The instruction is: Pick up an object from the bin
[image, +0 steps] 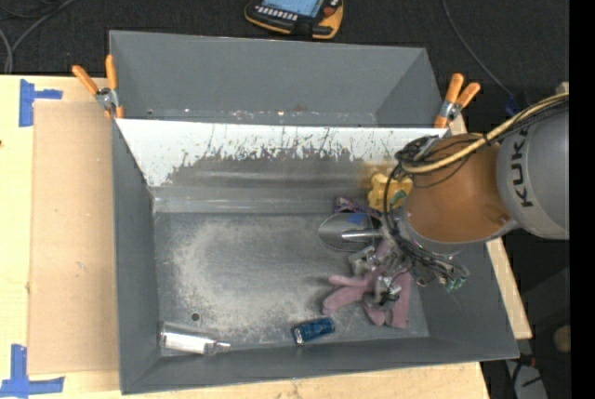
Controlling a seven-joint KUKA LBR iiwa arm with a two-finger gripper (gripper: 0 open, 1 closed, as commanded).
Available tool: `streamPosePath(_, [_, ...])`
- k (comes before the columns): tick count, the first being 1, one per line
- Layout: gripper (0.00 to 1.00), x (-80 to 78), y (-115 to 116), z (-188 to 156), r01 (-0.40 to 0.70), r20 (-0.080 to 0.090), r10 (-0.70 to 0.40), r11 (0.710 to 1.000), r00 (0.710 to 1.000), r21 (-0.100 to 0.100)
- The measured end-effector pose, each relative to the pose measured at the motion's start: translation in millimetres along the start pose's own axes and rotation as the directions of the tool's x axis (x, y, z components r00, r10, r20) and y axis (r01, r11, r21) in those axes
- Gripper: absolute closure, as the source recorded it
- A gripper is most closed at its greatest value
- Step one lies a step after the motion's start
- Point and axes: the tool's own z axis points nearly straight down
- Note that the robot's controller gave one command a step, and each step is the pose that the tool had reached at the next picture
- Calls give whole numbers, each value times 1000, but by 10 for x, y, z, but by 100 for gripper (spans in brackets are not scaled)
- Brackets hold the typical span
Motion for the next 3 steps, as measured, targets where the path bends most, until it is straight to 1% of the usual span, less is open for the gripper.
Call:
streamPosePath(1, [100,24,20,-238,-2,-8,2,1000,1000,-5])
streamPosePath(2, [100,27,27,-603,-3,-10,3,1000,1000,-6])
streamPosePath(3, [100,19,25,-1027,-3,-6,3,1000,1000,-4])
